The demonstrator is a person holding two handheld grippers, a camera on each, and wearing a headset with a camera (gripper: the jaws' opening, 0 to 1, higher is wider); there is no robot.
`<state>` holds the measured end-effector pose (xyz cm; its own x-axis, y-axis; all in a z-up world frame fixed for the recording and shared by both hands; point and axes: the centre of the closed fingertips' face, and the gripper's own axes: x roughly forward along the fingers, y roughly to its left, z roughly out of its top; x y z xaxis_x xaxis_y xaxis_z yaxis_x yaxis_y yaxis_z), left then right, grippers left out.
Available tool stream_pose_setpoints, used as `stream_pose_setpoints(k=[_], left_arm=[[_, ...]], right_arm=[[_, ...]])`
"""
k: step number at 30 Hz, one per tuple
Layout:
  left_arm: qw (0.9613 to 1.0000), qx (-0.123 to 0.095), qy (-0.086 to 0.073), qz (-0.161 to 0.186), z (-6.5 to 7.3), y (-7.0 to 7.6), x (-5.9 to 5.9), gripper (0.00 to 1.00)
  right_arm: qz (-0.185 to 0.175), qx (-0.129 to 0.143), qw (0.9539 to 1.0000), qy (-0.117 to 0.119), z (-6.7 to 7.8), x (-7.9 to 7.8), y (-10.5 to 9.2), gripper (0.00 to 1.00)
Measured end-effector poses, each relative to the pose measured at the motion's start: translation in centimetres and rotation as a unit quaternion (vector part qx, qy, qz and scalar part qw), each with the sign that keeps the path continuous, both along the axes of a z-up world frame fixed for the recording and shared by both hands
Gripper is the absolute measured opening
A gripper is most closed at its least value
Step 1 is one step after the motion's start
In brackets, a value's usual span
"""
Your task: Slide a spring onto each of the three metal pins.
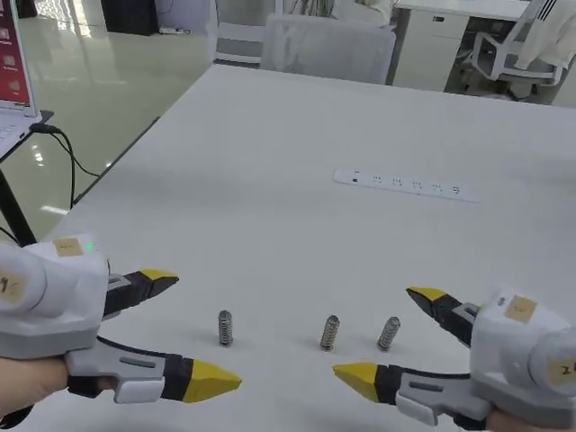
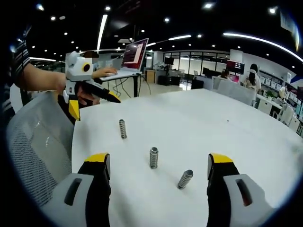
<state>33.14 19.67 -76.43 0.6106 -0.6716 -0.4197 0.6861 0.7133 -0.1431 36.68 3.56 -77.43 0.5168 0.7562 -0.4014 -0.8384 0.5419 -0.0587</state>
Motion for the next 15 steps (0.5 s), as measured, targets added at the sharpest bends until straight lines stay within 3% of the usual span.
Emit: stream_pose_setpoints(k=[3,9,15], left_arm=[[1.0,-0.002,-0.001,0.003,0.1,0.1,0.0,0.96],[0.9999,0.005,0.007,0.007,-0.3,0.4,-0.5,0.96],[0.9998,0.0,0.002,0.018,0.1,0.9,-0.5,0.96]], right_arm=[[-0.013,0.019,0.9997,0.012,0.0,-0.5,-1.1,0.95],[-0.024,0.004,0.9996,0.017,-0.9,-1.4,-3.1,0.99],[-0.045,0.011,0.9987,0.022,-0.8,-1.9,-4.7,0.99]])
